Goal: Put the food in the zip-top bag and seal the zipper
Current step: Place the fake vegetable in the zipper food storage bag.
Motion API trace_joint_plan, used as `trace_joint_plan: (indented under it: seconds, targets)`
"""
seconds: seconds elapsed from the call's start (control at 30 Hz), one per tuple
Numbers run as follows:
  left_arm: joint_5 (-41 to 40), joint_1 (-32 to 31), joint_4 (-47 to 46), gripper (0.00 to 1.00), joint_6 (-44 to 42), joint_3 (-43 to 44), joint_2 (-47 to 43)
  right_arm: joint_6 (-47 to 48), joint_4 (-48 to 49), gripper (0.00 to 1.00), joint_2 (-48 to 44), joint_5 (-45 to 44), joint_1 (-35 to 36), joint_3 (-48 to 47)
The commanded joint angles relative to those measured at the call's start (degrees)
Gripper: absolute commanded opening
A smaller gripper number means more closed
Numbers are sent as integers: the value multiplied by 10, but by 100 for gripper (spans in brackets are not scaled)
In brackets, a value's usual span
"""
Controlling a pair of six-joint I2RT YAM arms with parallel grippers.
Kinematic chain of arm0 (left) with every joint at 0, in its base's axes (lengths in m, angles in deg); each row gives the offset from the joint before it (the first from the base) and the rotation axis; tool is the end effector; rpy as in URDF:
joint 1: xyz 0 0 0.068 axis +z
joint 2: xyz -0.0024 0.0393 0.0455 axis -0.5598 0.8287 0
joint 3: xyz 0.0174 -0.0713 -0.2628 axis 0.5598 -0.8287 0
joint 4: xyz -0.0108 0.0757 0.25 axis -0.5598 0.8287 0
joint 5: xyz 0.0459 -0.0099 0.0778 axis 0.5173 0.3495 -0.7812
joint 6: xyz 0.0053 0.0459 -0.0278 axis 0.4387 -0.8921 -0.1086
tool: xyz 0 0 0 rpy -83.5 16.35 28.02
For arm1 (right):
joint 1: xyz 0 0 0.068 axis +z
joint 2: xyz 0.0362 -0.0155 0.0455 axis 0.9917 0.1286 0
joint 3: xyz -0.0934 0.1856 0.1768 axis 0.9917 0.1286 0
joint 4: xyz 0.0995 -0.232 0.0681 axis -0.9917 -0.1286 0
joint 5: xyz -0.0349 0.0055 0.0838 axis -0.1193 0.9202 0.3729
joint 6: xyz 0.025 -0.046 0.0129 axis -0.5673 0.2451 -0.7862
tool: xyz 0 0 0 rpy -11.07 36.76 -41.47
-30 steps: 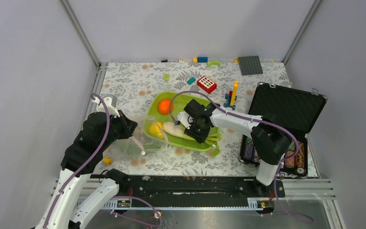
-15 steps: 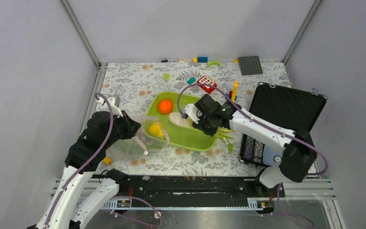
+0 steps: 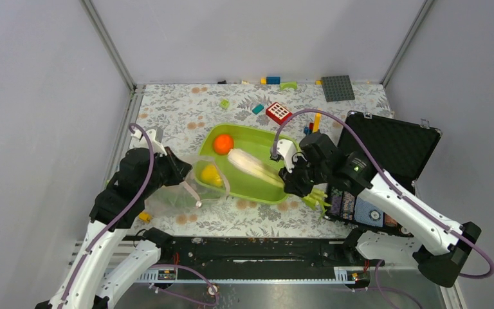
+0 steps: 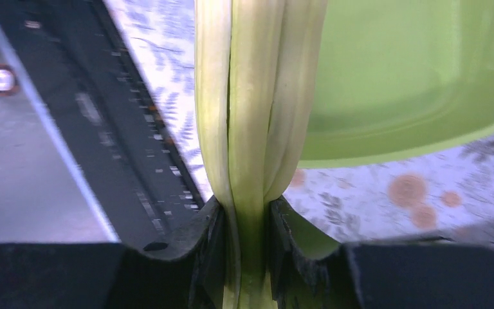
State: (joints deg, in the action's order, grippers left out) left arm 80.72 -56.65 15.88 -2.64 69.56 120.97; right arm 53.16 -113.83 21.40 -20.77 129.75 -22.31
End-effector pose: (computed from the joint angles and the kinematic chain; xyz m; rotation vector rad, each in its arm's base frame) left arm 0.1108 -0.0466 0.3479 -0.1791 2.1199 -0.5978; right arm 0.1452 0.1668 0.3448 -1.3121 1.9993 0.5049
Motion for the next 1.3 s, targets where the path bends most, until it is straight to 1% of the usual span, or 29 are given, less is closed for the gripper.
trace_joint_plan:
  seconds: [0.0, 0.03, 0.1, 0.2, 0.27, 0.37, 0.43, 0.5, 0.6, 0.77, 0.93, 1.0, 1.13, 1.27]
  targets:
    - [47, -1, -49, 0, -7, -1, 1, -77, -20, 0, -16, 168, 2, -20]
    - [60, -1, -50, 0, -11, 0, 2, -81, -32, 0, -12, 191, 6, -25]
    - [82, -1, -53, 0, -20, 0, 1, -86, -53, 0, -7, 210, 26, -34]
    - [105, -2, -54, 0, -28, -1, 2, -99, -74, 0, 8, 209, 58, -49]
    - [120, -2, -55, 0, -30, -3, -2, -123, -66, 0, 22, 212, 71, -55]
    - [141, -2, -65, 0, -31, -12, -9, -194, -31, 0, 59, 242, 78, -73]
    - [158, -2, -76, 0, -30, -21, -15, -223, -10, 0, 88, 252, 83, -88]
    - [173, -3, -80, 0, -30, -25, -21, -262, 1, 0, 120, 231, 89, -110]
    - [183, -6, -81, 0, -31, -29, -32, -321, 26, 0, 169, 223, 91, -139]
    - [192, -8, -99, 0, -23, -41, -46, -376, 81, 0, 238, 245, 99, -181]
    - [226, -11, -117, 0, -14, -43, -40, -415, 90, 0, 326, 261, 99, -252]
    - [230, -13, -127, 0, -10, -46, -39, -443, 114, 0, 354, 274, 100, -270]
    - [252, -19, -149, 0, 0, -52, -35, -505, 165, 0, 390, 246, 99, -286]
    - [278, -26, -163, 0, 8, -56, -36, -581, 247, 0, 402, 204, 96, -263]
